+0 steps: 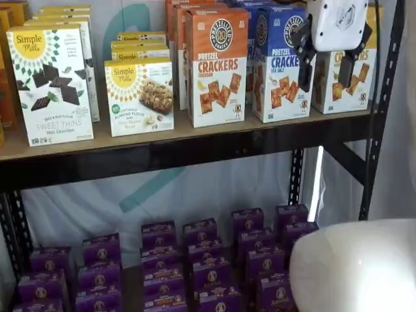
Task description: Retrieve the yellow and white box located on the top shelf, the sixth one from the left
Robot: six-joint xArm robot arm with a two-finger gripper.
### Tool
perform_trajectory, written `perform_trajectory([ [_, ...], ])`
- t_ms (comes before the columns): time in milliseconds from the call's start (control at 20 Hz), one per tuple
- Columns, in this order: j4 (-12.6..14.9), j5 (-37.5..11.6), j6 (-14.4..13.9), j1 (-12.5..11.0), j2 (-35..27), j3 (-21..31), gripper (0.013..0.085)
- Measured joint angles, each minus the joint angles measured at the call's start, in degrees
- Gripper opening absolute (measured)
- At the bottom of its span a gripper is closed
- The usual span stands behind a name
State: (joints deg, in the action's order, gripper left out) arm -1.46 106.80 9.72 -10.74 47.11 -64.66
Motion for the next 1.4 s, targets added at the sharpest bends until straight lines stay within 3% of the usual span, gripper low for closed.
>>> perform_trajectory([
  [250,1.03,-3.25,3.93,-3.58,-2.3,-0.61,0.085],
  [550,3.15,-9.09,5.71,-5.17,-3.95,0.02,0.085],
  [800,4.01,-14.68,8.21,-8.1,-6.58,-0.4,0.085],
  [1400,-1.17,-20.74,19.2,-19.94,-14.2,-5.53,0.085],
])
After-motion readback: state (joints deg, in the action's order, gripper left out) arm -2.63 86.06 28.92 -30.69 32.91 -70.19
